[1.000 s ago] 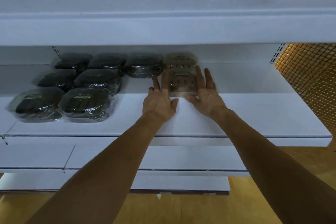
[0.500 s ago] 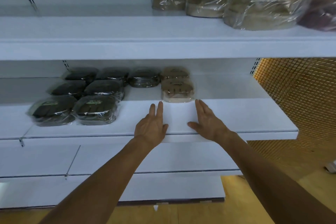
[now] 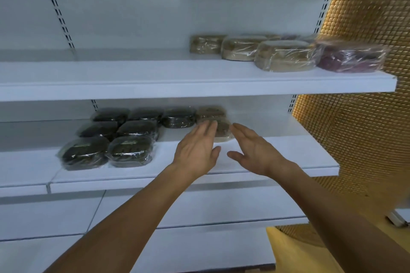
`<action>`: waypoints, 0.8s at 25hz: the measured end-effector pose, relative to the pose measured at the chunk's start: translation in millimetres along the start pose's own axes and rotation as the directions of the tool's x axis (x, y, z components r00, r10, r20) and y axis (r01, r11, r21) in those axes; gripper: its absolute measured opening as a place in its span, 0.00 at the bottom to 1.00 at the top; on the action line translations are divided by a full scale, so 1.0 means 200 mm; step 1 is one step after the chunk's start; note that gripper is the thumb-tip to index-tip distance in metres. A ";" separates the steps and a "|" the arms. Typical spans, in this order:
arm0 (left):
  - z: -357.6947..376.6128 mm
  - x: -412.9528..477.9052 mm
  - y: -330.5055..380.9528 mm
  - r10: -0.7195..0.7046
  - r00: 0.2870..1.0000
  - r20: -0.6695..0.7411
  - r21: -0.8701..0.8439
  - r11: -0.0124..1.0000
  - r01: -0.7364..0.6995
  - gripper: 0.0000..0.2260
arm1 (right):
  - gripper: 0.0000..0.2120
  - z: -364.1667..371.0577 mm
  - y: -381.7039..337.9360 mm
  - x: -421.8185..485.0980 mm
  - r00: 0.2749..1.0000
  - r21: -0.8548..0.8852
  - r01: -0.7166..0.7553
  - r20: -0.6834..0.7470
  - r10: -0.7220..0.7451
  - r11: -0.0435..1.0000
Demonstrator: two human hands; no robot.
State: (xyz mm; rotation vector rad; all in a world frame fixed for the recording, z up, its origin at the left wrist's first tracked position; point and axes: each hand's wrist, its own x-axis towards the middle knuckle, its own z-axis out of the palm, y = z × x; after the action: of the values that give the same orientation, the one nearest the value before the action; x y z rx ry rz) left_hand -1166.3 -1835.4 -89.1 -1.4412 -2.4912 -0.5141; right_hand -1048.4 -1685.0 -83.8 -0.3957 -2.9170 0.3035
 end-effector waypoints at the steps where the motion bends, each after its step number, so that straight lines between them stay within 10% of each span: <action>1: -0.04 0.00 0.02 0.028 0.999 -0.032 -0.003 1.000 -0.028 0.30 | 0.35 -0.05 -0.03 -0.02 0.999 -0.013 0.015 -0.036 -0.016 1.000; 20: -0.56 0.38 0.50 0.163 0.935 -0.315 0.042 0.987 -0.158 0.21 | 0.23 -0.86 0.14 -0.11 0.875 -0.137 -0.002 -0.480 -0.065 0.991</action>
State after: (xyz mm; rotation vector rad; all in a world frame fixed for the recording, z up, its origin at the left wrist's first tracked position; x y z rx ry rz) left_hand -1116.2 -1774.4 60.4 -1.4128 -2.1036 -0.6361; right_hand -986.1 -1634.8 72.1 -0.3777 -2.4488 -0.0038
